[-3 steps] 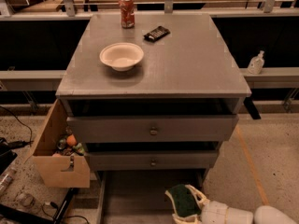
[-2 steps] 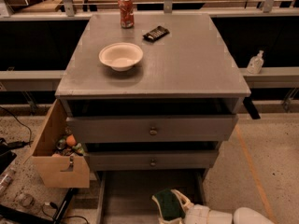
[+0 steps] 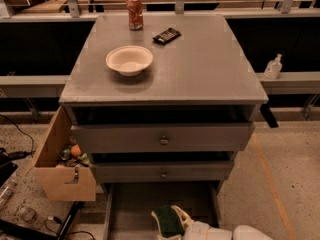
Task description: Place sponge into bottom drawer
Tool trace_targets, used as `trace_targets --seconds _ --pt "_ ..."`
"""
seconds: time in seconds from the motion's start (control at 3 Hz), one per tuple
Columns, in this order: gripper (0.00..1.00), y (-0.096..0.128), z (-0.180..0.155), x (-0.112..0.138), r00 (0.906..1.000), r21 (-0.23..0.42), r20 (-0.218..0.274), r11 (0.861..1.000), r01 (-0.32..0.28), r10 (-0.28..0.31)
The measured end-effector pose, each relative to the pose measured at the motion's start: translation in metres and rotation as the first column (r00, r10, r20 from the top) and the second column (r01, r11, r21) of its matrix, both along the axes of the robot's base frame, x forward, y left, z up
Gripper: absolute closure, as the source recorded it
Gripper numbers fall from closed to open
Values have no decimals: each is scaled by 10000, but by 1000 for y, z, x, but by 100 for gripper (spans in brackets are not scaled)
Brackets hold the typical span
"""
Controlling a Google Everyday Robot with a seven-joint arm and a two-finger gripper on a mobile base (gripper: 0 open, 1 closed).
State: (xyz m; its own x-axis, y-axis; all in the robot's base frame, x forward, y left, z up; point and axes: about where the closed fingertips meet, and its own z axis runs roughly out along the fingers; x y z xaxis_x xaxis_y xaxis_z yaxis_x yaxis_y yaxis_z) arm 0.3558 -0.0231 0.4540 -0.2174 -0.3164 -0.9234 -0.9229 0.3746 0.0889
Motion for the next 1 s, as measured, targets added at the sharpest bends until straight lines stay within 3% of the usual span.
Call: trace_targets --seconds 0.33,1.0 --pt "100 18 -10 16 10000 -142 -85 9999 -35 34" --pt "100 80 -71 76 9979 -224 -528 9990 -385 373"
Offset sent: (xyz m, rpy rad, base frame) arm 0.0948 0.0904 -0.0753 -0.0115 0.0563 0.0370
